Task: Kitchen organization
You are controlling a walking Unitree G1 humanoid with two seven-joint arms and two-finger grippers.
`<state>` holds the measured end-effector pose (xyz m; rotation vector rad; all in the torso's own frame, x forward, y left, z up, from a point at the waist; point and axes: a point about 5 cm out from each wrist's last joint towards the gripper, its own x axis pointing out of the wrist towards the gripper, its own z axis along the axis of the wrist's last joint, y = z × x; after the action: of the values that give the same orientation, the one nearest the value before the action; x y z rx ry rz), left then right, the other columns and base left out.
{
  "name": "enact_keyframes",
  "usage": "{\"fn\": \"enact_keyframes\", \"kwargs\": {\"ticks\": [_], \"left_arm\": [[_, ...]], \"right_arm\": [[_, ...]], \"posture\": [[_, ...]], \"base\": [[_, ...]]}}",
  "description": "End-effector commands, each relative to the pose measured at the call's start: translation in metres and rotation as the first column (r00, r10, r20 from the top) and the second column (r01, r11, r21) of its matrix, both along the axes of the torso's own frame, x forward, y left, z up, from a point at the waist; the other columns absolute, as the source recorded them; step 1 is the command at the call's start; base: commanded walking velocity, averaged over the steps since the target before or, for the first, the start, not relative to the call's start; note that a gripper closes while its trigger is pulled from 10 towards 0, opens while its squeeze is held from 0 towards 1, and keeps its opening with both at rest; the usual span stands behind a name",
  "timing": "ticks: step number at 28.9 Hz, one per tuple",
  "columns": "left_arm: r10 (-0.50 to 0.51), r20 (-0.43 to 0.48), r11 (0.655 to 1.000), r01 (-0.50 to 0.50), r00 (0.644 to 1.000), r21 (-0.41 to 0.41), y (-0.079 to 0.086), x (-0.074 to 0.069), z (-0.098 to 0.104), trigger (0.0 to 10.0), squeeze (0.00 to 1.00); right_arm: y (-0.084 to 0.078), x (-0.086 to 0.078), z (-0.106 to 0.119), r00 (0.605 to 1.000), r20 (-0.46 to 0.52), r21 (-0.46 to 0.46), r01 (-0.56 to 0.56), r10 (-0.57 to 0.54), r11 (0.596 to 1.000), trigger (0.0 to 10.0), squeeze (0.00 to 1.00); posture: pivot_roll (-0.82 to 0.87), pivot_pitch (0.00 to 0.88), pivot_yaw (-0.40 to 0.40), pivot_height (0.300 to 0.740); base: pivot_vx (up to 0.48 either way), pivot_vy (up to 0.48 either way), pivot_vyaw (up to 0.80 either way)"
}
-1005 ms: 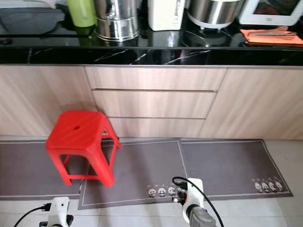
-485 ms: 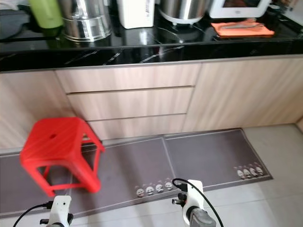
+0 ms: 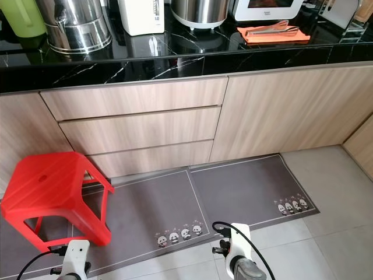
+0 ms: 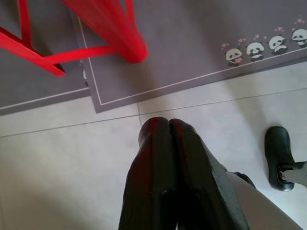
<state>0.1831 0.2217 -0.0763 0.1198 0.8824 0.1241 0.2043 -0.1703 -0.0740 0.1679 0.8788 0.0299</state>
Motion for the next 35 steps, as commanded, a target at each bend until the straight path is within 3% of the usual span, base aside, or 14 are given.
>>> {"fn": "enact_keyframes", "kwargs": {"ticks": [1,18,31,35], "left_arm": [[-0.002,-0.012,1.000,0.002,1.000,-0.006,-0.004,-0.002,-0.002,10.0,0.00],[-0.038,-0.010,0.999,0.038,0.999,0.017,-0.004,-0.004,-0.002,10.0,0.00],[-0.005,0.009,1.000,0.005,1.000,-0.013,-0.002,-0.004,-0.002,10.0,0.00],[-0.039,-0.003,0.999,0.039,0.999,0.014,-0.002,-0.004,-0.002,10.0,0.00]], "right_arm": [[-0.003,-0.009,-0.005,0.999,-0.031,-0.012,0.009,-0.009,1.000,10.0,0.00],[-0.010,-0.015,-0.007,0.998,-0.051,-0.024,0.020,-0.021,1.000,10.0,0.00],[0.004,-0.002,-0.003,0.999,-0.042,-0.022,0.016,-0.017,1.000,10.0,0.00],[0.004,-0.002,-0.003,0.999,-0.041,-0.022,0.014,-0.014,1.000,10.0,0.00]], "posture": [[-0.08,0.032,-0.016,0.740],[-0.09,0.045,-0.018,0.740],[-0.10,0.030,-0.018,0.740],[-0.10,0.011,-0.016,0.740]], "base": [[0.000,0.000,-0.59],[0.000,-0.101,-0.58],[0.000,0.000,-0.58],[0.000,0.000,-0.58]]}}
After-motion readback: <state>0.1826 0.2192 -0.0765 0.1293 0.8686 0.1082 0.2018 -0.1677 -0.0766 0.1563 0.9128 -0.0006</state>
